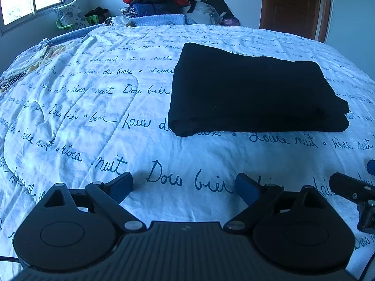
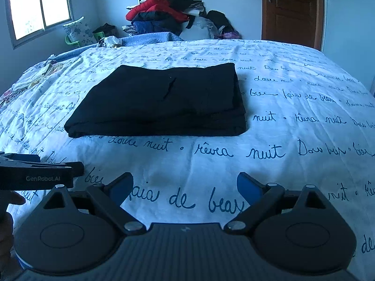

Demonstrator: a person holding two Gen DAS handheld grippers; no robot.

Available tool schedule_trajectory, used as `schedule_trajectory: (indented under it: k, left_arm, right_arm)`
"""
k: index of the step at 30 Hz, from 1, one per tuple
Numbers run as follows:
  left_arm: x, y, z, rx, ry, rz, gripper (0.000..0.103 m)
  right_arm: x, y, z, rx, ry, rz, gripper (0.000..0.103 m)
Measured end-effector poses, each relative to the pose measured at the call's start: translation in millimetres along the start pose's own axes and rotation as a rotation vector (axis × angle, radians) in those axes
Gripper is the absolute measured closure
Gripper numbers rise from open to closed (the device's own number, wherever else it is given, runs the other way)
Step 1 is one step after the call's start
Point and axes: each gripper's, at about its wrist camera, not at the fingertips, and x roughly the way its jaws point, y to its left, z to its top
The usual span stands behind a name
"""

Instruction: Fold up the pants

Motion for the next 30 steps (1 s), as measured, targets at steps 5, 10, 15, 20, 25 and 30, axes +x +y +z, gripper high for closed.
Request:
schedule_trajectory:
  k: [5,10,15,20,25,30]
  left_arm:
    - [0.0,-0.6,-0.8,0.006,-0.003,0.004,0.008]
    - [-0.1,-0.8,-0.8,0.006,-0.002,0.005,0.007]
    - [-0.3,-1.0,-1.8,0.006,-0.005,0.008,0.007]
    - [-0.3,-1.2,-2.5,0.006,-0.006,0.009,0.007]
    - [-0.4,-1.3,-2.4,0.007,-0.006,0.01,0.007]
    - [-0.4,-1.3,-2.5,0.007,-0.005,0.011,0.006]
  right_arm:
    - [-0.1,-1.8,-0.1,0.004,-0.003,0.001,0.007]
    - [-0.1,-2.8,-0.3,0.003,-0.005,0.004,0.007]
    - [-0.2,-3.1,-0.6,0.0,-0.008,0.009,0.007]
    - [-0.1,-4.7,-0.5,0.003,-0.008,0.009,0.007]
    - [-0.6,-5.8,-0.5,0.007,-0.011,0.009,0.007]
    - [-0.7,-6.6,-0.6,0.008,-0.01,0.011,0.007]
